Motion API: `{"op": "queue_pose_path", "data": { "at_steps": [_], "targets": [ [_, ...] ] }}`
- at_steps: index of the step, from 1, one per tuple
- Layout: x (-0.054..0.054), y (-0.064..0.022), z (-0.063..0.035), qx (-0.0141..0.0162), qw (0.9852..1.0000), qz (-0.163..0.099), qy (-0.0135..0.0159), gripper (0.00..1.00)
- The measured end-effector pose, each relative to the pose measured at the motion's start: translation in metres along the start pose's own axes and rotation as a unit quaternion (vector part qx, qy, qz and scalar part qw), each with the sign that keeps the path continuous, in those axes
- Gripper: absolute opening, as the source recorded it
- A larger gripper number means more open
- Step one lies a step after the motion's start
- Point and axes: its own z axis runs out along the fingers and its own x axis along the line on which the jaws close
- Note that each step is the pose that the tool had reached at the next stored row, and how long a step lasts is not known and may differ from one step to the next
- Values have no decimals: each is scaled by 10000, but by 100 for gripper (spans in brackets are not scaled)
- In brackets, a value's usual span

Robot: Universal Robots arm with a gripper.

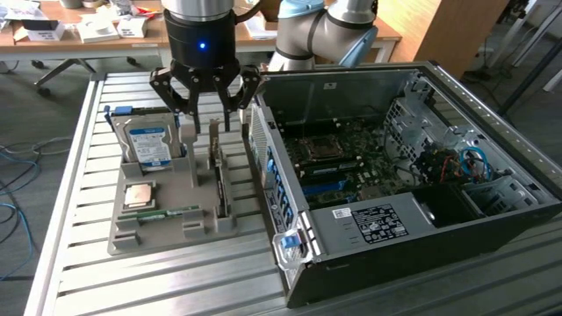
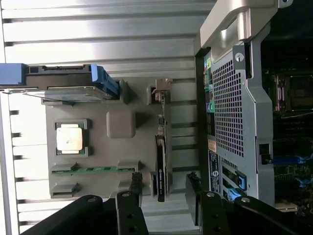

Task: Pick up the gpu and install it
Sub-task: 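Pick up the gpu and move the gpu toward the slot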

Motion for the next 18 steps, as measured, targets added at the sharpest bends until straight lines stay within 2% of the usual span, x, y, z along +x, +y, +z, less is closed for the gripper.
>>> {"op": "queue_pose_path", "data": {
  "at_steps": [18],
  "targets": [
    [4,-8,175,0,10000,0,0,49]
  ]
}}
